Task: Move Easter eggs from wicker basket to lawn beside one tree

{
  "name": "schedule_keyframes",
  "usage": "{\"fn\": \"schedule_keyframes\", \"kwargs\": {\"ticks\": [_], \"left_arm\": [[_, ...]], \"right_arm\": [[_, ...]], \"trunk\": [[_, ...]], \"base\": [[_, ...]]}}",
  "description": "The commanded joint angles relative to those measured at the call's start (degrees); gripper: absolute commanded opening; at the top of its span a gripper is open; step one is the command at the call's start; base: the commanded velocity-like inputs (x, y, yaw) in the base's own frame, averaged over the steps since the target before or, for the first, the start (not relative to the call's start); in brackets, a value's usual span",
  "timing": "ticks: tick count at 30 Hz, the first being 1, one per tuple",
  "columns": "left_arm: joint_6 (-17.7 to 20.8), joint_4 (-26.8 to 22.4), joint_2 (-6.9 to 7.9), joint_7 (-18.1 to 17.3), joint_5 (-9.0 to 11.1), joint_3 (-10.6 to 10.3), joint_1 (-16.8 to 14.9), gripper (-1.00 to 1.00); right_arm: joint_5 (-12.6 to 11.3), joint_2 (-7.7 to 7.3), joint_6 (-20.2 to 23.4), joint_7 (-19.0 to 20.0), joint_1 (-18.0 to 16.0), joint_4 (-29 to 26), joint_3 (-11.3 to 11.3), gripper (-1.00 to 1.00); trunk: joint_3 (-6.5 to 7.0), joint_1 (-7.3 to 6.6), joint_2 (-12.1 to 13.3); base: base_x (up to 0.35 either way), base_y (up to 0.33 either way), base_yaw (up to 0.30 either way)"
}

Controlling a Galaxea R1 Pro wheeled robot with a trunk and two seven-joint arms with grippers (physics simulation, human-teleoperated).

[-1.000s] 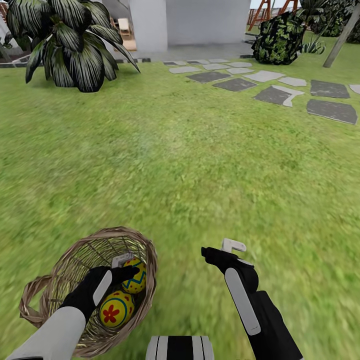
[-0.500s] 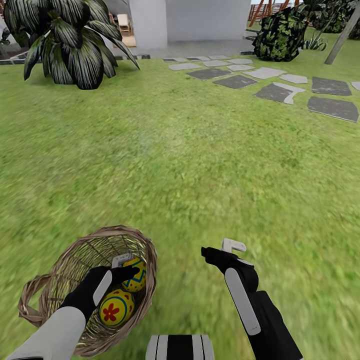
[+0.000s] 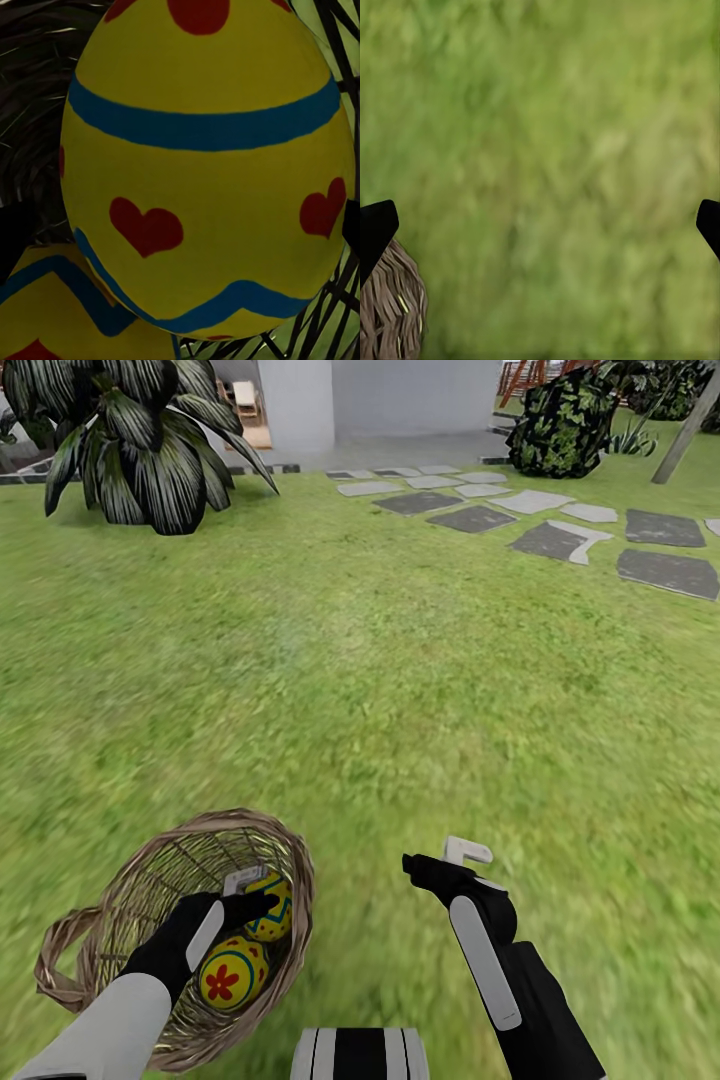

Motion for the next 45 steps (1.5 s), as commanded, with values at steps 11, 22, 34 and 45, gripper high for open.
{"fn": "schedule_keyframes", "kwargs": {"ticks": [11,22,34,45], "left_arm": [[0.35,-0.05,-0.02,-0.29,0.02,0.24,-0.01,1.00],[0.35,-0.05,-0.02,-0.30,0.02,0.24,-0.01,1.00],[0.35,-0.07,-0.02,-0.33,0.02,0.24,-0.01,1.00],[-0.83,-0.02,0.23,-7.05,-3.17,0.24,0.02,1.00]], "right_arm": [[-0.59,0.00,0.08,-0.62,-0.04,-0.10,0.23,1.00],[-0.59,0.03,0.08,-0.59,-0.05,-0.09,0.23,1.00],[-0.59,0.01,0.08,-0.57,-0.05,-0.10,0.24,1.00],[-0.59,0.08,0.08,-0.57,-0.01,-0.10,0.32,1.00]], "trunk": [[-0.43,-0.01,-0.02],[-0.67,-0.01,-0.02],[-0.75,-0.01,-0.02],[-0.75,-0.01,-0.02]], "base": [[0.000,0.000,0.000],[0.000,0.000,0.000],[0.000,0.000,0.000],[0.000,0.000,0.000]]}}
